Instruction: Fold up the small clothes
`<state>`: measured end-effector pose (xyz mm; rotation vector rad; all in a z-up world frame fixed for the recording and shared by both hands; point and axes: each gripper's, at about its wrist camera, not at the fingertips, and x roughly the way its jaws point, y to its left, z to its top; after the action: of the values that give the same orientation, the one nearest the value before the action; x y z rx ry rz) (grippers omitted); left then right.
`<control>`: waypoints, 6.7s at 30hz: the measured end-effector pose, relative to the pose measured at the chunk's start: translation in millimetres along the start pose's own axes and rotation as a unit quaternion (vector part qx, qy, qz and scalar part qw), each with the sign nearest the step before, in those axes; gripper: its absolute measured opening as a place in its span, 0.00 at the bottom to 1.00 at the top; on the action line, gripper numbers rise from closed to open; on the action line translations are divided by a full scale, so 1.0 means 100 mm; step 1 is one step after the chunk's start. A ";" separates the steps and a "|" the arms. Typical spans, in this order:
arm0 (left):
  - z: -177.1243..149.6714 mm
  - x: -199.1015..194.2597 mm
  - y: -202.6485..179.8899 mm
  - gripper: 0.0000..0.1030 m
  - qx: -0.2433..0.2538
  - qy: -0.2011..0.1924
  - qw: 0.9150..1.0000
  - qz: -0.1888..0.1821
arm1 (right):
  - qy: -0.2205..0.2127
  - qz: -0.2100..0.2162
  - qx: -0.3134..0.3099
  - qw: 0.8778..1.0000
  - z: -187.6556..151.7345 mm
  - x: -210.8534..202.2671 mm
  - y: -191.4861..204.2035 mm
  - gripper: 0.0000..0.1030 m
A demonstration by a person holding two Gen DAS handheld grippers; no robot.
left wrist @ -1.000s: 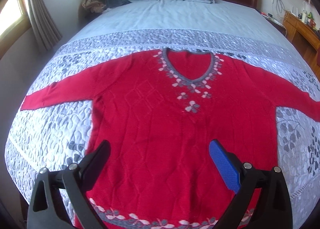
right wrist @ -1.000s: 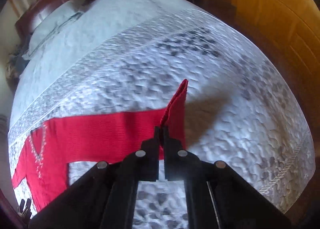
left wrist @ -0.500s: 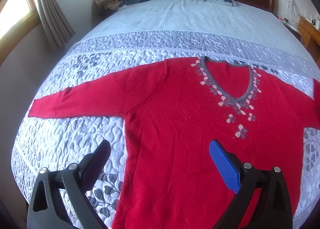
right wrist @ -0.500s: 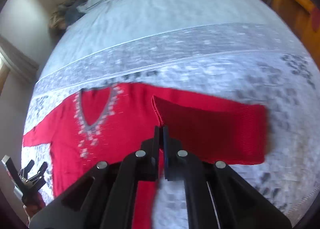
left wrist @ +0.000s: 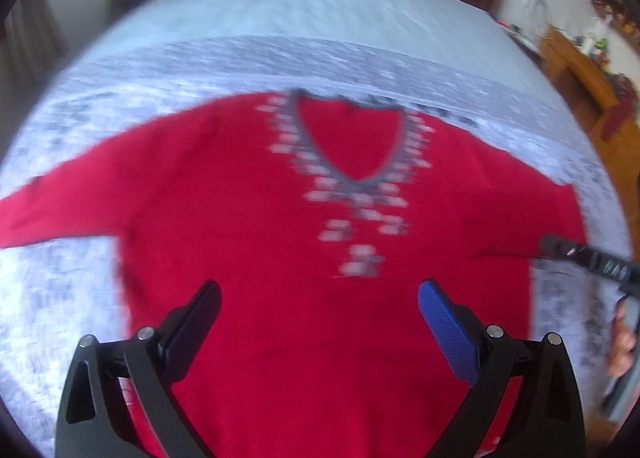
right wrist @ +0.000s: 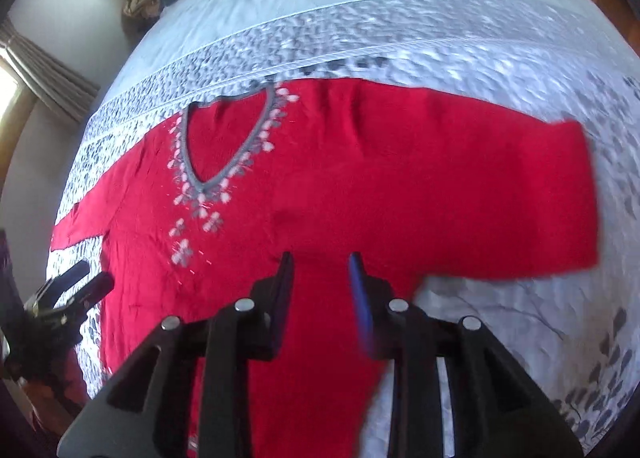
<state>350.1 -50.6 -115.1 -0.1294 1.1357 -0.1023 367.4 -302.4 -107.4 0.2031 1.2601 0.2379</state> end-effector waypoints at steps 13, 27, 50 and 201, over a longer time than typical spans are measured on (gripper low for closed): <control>0.44 1.26 -1.05 0.74 -0.039 0.120 0.988 -0.086 | -0.042 -0.031 0.015 0.999 -0.72 -0.42 -0.93 0.29; 0.70 0.88 -0.99 0.02 -0.053 0.037 0.992 -0.104 | -0.055 -0.036 0.028 0.997 -0.85 -0.42 -1.04 0.28; 0.83 0.63 1.35 0.02 -0.119 -0.015 0.991 0.060 | -0.003 0.030 0.031 0.999 0.31 0.27 -0.34 0.27; 0.63 0.84 1.69 0.66 -0.074 0.040 0.996 0.032 | 0.040 -0.046 0.002 0.998 0.06 0.31 -0.01 0.25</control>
<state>444.8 107.1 -190.1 -0.2213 1.2264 0.0336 382.3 -294.5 -133.7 0.1401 1.3454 0.1647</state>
